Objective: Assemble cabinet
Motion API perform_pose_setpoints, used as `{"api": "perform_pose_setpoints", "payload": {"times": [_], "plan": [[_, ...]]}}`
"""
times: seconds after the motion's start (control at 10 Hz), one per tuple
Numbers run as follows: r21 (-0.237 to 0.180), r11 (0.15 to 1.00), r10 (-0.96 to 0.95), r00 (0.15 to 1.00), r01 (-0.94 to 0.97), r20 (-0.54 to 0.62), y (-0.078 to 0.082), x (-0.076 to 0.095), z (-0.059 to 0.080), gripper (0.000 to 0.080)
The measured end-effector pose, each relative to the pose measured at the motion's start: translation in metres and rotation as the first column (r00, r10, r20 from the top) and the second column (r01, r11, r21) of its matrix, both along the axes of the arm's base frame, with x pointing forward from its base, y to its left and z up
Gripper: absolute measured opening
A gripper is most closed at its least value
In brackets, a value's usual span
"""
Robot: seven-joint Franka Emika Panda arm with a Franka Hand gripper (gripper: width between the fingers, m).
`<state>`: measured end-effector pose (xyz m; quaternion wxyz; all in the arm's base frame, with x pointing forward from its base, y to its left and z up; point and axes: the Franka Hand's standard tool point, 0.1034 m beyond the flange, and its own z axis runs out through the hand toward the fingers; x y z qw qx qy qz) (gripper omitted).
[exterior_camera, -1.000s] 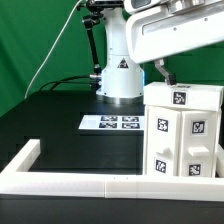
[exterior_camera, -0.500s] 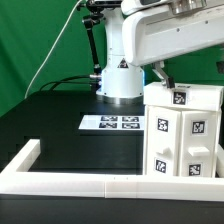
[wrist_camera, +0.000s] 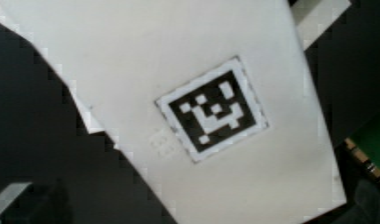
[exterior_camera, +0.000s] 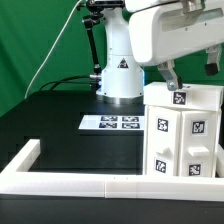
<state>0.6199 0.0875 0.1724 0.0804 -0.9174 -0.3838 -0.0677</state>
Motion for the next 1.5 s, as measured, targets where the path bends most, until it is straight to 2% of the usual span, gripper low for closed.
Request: {"api": "perform_pose_setpoints", "payload": {"times": [0.4,0.7,0.9,1.3,1.5], "plan": [[-0.062,0.953,0.297,0.954,-0.296,0.022,-0.003,-0.011,-0.013,0.0797],[-0.074,0.958,0.280,0.959,-0.277,0.036,-0.012,-0.015,-0.023,0.0797],[-0.074,0.959,0.275,0.961,-0.272,0.036,-0.014,-0.015,-0.023,0.0556],[-0.064,0.981,0.183,0.983,-0.181,0.024,-0.015,-0.015,-0.023,0.0558],[-0.044,0.994,-0.096,0.995,0.095,-0.014,-0.016,-0.014,-0.022,0.0558]]}}
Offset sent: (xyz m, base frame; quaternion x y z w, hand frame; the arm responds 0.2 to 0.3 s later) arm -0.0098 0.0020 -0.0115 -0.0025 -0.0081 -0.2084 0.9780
